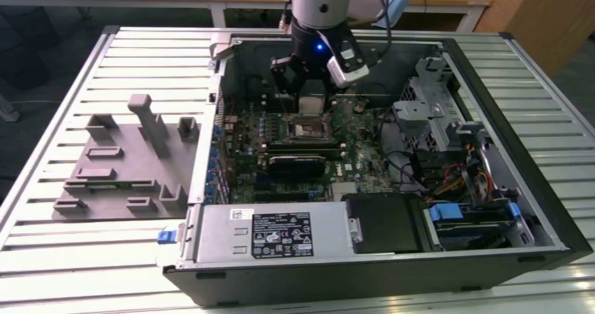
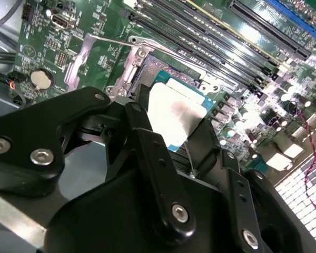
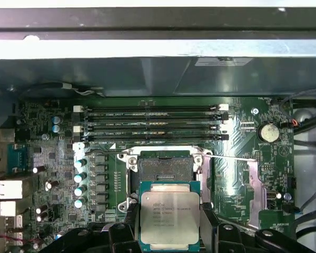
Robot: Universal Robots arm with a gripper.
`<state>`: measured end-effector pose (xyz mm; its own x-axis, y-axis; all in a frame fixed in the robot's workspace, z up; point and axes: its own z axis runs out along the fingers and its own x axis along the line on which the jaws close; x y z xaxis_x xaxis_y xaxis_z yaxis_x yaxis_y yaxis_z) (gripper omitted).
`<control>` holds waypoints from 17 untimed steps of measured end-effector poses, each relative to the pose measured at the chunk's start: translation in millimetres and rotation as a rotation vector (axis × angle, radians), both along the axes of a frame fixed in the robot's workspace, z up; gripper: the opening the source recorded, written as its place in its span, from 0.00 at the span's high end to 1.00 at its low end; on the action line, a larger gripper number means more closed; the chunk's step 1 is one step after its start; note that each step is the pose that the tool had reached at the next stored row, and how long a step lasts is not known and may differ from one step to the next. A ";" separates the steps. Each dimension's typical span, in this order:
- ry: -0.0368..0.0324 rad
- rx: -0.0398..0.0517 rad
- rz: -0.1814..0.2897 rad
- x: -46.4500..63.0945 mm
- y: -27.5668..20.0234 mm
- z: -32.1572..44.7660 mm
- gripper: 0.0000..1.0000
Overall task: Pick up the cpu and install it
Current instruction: 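Place the cpu into insertion slot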
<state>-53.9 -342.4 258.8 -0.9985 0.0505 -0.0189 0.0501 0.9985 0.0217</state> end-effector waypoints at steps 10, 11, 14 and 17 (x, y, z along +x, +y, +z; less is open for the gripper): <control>0.0000 0.0000 -0.125 0.0 0.0 0.0 0.46; 0.0000 0.0000 -0.136 0.0 0.0 0.0 0.46; 0.0000 0.0000 -0.170 0.0 0.0 0.0 0.46; 0.0000 0.0001 -0.211 0.0 0.0 0.0 0.46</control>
